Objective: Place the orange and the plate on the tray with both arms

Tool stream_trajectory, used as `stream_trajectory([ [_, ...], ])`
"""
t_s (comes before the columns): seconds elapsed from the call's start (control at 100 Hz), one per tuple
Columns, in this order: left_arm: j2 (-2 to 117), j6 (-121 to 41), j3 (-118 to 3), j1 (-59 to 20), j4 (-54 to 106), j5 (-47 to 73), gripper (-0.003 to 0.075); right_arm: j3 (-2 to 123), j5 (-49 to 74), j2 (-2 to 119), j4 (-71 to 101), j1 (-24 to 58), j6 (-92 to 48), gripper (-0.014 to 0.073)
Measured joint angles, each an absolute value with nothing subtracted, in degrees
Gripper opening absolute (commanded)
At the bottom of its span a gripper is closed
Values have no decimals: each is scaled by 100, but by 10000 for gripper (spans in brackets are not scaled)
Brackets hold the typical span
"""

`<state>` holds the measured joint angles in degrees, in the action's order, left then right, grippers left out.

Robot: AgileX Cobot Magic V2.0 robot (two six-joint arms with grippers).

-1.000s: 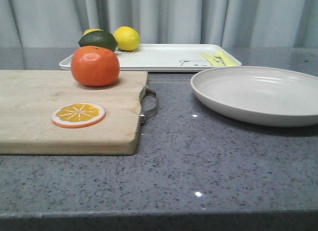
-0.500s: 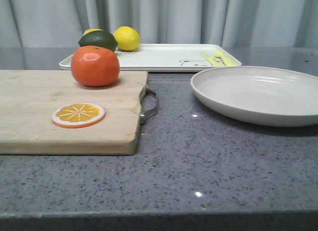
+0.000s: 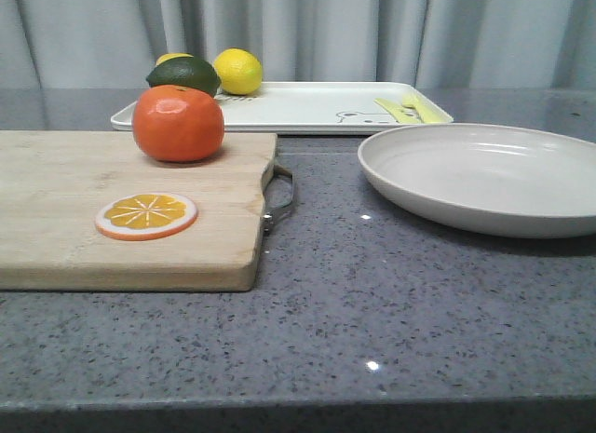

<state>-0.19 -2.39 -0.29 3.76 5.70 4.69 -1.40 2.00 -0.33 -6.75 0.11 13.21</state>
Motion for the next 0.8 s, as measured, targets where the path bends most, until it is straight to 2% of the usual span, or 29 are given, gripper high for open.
stream_trajectory([
  [0.24, 332, -239, -480, 376, 570, 469, -19, 527, 248, 764, -675, 11, 1321, -60],
  [0.8, 2678, -249, -2139, 376, 974, 460, -19, 2070, 268, 2845, -675, 11, 1321, -60],
])
